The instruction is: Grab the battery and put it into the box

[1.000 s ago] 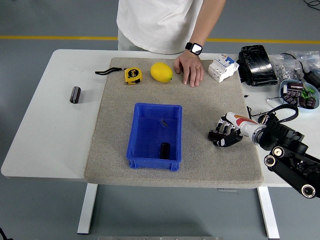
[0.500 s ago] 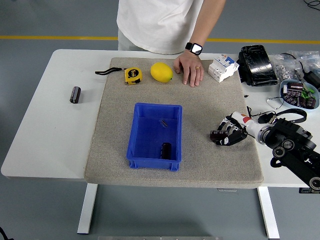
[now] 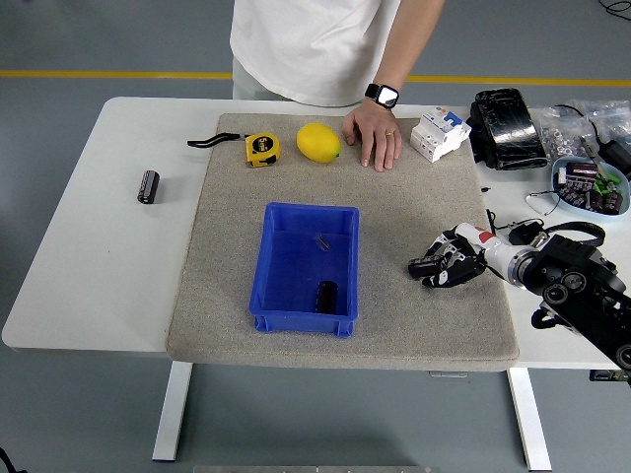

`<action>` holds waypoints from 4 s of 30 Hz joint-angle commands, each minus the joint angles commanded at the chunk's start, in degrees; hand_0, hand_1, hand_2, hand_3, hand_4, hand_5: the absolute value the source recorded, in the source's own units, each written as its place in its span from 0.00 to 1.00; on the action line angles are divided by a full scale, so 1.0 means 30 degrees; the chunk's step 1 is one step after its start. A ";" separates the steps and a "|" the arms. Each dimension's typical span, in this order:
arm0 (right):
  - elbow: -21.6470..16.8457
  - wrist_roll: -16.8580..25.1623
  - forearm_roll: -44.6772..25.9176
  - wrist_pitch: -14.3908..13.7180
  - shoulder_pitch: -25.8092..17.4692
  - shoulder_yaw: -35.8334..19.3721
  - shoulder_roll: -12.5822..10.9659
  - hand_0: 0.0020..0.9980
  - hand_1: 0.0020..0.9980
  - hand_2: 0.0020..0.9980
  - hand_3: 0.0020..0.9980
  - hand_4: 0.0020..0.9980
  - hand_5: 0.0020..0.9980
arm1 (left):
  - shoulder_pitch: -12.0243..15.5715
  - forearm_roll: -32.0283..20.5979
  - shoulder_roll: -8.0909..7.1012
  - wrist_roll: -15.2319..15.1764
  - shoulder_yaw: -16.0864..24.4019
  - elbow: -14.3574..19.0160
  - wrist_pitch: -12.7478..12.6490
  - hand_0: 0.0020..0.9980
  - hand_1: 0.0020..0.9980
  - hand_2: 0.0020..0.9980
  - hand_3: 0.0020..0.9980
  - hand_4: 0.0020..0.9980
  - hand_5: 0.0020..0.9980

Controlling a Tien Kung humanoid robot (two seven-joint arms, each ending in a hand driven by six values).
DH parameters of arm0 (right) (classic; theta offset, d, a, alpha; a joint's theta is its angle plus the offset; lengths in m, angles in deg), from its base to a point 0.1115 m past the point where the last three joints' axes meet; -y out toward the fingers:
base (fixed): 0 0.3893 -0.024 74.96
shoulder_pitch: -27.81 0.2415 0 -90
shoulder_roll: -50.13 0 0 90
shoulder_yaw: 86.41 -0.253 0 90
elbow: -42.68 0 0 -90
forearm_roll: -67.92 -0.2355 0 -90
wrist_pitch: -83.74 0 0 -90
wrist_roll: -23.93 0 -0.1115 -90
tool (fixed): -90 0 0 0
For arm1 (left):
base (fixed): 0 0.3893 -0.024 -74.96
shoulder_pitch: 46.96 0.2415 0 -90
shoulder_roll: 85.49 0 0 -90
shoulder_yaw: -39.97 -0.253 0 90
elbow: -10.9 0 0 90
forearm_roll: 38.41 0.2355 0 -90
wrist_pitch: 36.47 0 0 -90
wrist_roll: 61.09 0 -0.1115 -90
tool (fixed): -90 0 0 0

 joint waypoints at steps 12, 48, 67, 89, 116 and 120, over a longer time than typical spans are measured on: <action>0.0102 0.0207 -0.0207 0.0224 0.0119 0.0271 0.0210 0.28 0.38 0.45 0.49 0.81 0.17 | 0.0085 0.0391 0.0006 0.0046 0.0252 0.0014 0.0054 0.61 0.59 0.65 0.72 0.72 0.71; -0.1130 0.0246 -0.0348 -0.0142 0.0596 -0.0066 -0.0238 0.28 0.37 0.43 0.47 0.83 0.19 | -0.0037 0.0409 -0.0119 -0.0079 0.0110 -0.0031 0.0085 0.61 0.59 0.65 0.72 0.72 0.71; -0.4265 0.0574 -0.0356 -0.0106 0.4425 0.3513 0.1018 0.28 0.37 0.44 0.48 0.85 0.18 | 0.0048 0.0189 -0.0277 -0.0008 -0.0141 0.0034 0.0089 0.61 0.58 0.65 0.72 0.72 0.71; -0.1116 0.2089 0.0509 -0.1025 0.6077 0.6165 0.2883 0.38 0.48 0.64 0.61 0.87 0.24 | 0.0069 0.0445 -0.0476 0.0150 0.0012 0.0198 -0.0004 0.59 0.56 0.62 0.71 0.72 0.71; -0.2652 0.2348 0.0738 -0.1289 0.6041 0.2775 0.1461 0.34 0.51 0.68 0.81 1.00 0.40 | 0.0114 -0.0108 -0.0410 0.0175 -0.0436 0.0217 -0.0028 0.58 0.55 0.61 0.71 0.72 0.70; -0.3427 0.2645 -0.0132 -0.1607 0.5637 0.0771 0.0738 0.34 0.51 0.68 0.81 1.00 0.40 | 0.0154 -0.0352 -0.0343 0.0106 -0.0516 0.0180 -0.0147 0.58 0.55 0.61 0.71 0.72 0.70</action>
